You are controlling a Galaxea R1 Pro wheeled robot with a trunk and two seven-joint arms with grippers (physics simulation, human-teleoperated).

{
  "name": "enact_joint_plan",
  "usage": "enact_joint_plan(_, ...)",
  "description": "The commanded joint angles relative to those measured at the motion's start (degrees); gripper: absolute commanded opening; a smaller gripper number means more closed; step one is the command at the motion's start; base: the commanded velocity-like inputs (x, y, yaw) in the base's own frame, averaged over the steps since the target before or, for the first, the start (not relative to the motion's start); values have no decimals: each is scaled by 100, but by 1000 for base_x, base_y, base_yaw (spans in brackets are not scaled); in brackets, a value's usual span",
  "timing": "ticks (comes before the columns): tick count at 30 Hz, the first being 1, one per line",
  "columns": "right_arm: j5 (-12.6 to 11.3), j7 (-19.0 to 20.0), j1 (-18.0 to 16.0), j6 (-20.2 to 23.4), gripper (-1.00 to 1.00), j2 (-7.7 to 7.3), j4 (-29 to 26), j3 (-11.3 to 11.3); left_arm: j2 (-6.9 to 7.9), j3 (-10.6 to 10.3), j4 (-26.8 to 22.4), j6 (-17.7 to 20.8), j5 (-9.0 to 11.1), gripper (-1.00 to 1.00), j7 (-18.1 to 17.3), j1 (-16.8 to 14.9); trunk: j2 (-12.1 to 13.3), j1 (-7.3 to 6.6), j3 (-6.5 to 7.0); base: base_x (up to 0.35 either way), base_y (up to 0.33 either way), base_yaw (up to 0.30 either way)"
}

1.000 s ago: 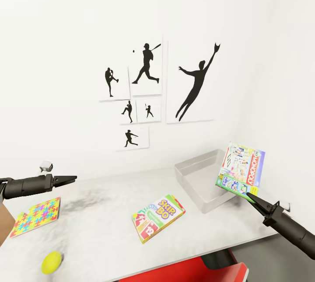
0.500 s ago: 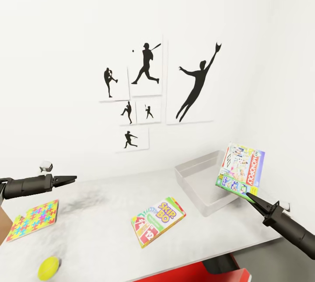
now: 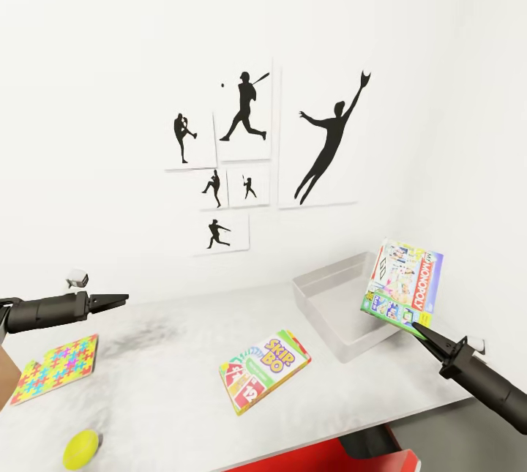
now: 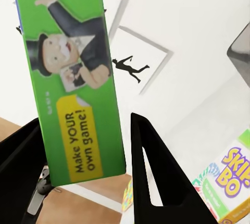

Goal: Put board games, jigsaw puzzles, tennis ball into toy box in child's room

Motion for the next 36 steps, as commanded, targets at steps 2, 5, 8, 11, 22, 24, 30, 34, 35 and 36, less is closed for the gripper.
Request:
enact_joint_plan(2,0,15,-6,21,-100,-5,-1,-3,-1,3,-1,60,-20,100,-32,-5,-14,4,-14,0,0,0)
enact_joint_plan(5,9,9,-6,18,-100,-3,-2,9,-1,3,-1,60,-20,100,-32,-6,-14,4,-14,0,0,0)
enact_joint_plan(8,10,-2,-6,17,-100,0,-22,17,-1,3,-1,60,-21,100,-32,-7,-14,4,-14,0,0,0)
enact_joint_plan(11,10,-22,-9,14,-100,5,-8,26,-1,-2,-1,60,-22,100,-32,-6,-14,4,-14,0,0,0)
enact_joint_plan(22,25,-487,-222,27,-100,-177,273,417,-13,-14,-1,60,-25,100,-32,-5,-14,4,-14,0,0,0)
enact_joint_plan(24,33,-581,-387,50,-100,-270,306,464,-15,-14,-1,60,-26,100,-32,-7,-14,4,-14,0,0,0)
enact_joint_plan(30,148,-1153,-1320,118,-100,-872,1062,947,-19,-14,-1,59,-24,100,-32,-7,-14,4,-14,0,0,0)
enact_joint_plan(34,194,-1299,-2185,118,-100,-1277,2130,1317,-19,-15,-1,54,-27,100,-32,-6,-14,4,-14,0,0,0)
enact_joint_plan(35,200,-1314,-2309,118,-100,-1322,2280,1365,-19,-17,-1,54,-28,100,-32,-6,-14,4,-14,0,0,0)
enact_joint_plan(36,204,-1332,-2432,118,-100,-1365,2423,1415,-19,-18,-1,53,-27,100,-32,-6,-14,4,-14,0,0,0)
